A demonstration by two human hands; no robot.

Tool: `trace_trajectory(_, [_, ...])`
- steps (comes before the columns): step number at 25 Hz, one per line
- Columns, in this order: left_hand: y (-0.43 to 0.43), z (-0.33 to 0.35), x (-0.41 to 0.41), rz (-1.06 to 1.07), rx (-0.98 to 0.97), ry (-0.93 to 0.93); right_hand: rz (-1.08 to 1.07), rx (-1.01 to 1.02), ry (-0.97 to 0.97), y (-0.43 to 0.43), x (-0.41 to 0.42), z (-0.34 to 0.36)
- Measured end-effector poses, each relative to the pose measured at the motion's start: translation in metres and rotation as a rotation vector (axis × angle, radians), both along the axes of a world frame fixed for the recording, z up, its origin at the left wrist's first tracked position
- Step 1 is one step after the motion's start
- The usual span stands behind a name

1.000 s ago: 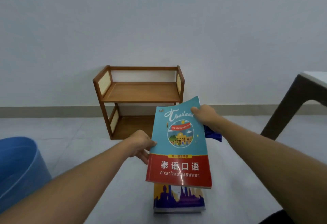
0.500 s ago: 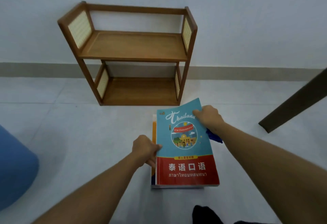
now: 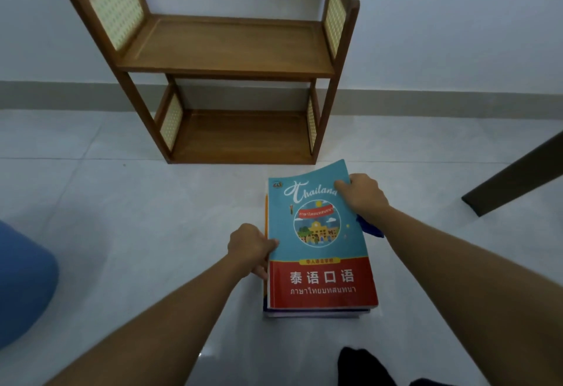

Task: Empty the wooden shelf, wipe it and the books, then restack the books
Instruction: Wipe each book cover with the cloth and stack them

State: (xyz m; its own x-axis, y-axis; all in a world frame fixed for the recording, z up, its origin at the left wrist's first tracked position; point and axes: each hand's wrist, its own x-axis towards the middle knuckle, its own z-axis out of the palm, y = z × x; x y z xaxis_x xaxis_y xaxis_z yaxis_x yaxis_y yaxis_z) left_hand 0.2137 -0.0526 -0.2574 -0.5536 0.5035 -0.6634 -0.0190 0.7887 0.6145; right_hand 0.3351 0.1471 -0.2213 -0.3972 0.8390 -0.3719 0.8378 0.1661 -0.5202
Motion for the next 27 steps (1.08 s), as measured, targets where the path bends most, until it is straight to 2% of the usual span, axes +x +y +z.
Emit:
trace_trajectory(3, [-0.001,-0.005,-0.001,-0.048,-0.032,0.103,-0.104,0.083,-0.043,0.002,0.006,-0.004])
trace_trajectory(6, [-0.008,-0.006,-0.001,-0.032,-0.036,0.107,-0.25,0.221,-0.066,0.001,0.01,0.006])
trace_trajectory(10, [-0.021,0.001,-0.002,-0.015,0.015,0.106,-0.103,0.373,0.123,-0.022,-0.009,0.026])
trace_trajectory(13, [-0.04,0.005,-0.017,0.119,0.036,0.126,0.103,0.191,0.345,-0.058,-0.046,0.031])
trace_trajectory(16, [-0.065,0.006,-0.044,0.293,0.043,0.151,0.216,-0.044,0.416,-0.1,-0.083,0.026])
trace_trajectory(21, [-0.099,0.006,-0.087,0.564,0.054,0.142,0.376,-0.129,0.311,-0.158,-0.122,-0.008])
trace_trajectory(25, [-0.097,0.002,-0.099,0.561,0.02,0.185,0.455,-0.302,0.176,-0.177,-0.128,-0.03])
trace_trajectory(27, [-0.09,0.001,-0.096,0.557,0.019,0.197,0.497,-0.297,0.165,-0.175,-0.127,-0.032])
